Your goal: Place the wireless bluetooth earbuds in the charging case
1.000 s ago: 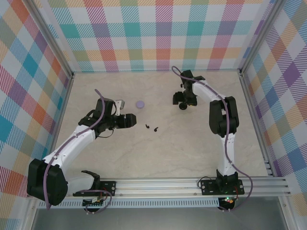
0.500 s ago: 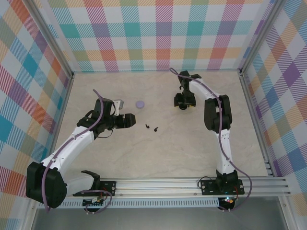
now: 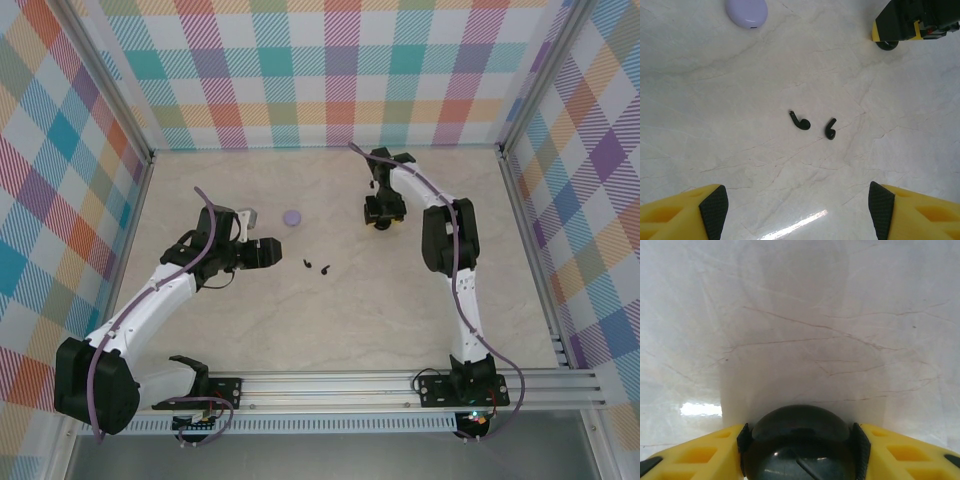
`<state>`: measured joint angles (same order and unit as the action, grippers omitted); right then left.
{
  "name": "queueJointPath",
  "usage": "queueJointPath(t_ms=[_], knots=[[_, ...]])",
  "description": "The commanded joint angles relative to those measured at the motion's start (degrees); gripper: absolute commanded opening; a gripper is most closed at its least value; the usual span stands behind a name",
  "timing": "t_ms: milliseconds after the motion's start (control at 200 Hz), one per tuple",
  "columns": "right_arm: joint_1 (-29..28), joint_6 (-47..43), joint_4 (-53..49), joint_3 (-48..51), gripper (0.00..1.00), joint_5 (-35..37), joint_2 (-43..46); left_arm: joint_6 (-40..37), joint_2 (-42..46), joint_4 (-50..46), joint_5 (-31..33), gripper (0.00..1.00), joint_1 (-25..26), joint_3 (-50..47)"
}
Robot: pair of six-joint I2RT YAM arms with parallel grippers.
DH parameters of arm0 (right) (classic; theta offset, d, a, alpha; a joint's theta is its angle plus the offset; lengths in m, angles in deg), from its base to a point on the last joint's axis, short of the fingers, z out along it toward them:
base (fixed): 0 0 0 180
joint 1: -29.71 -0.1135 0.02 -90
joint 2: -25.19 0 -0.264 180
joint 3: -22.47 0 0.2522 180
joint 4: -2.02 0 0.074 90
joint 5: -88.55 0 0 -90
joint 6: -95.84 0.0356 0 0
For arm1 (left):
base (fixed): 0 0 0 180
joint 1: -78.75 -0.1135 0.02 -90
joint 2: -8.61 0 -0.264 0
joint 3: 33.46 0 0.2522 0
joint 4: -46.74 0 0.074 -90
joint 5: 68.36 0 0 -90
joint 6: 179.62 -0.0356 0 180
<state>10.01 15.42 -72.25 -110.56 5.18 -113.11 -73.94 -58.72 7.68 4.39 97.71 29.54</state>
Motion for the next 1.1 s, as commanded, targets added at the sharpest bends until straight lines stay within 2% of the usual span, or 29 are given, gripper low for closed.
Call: queueJointPath(t_ms=[0,280,600,785,945,1095], knots=[[-1.4,-4.61,-0.57,2.61,0.54,-1.4,1.49,-0.41,-0.46,-1.06,0.03,0.76,0.02,1.34],[-3.81,-10.83,7.94,19.34,0.52,-7.28,13.26,-0.48,-0.26,-0.37,-1.1,0.76,0.01,0.73],[-10.83,-14.01,12.55,33.45,0.52,-10.09,22.06,0.18,-0.43,0.65,-2.73,0.76,0.02,0.17],[-15.53,-13.92,12.8,36.97,0.55,-8.0,23.61,0.38,-0.6,1.14,-3.66,0.76,0.06,-0.28],[-15.63,-12.53,12.69,37.44,0.6,-6.55,23.51,0.71,-0.65,1.72,-4.55,0.76,0.07,-0.78],[-15.54,-10.48,14.3,38.5,0.69,-6.54,25.47,0.9,-0.72,2.25,-5.49,0.76,0.27,-1.1]])
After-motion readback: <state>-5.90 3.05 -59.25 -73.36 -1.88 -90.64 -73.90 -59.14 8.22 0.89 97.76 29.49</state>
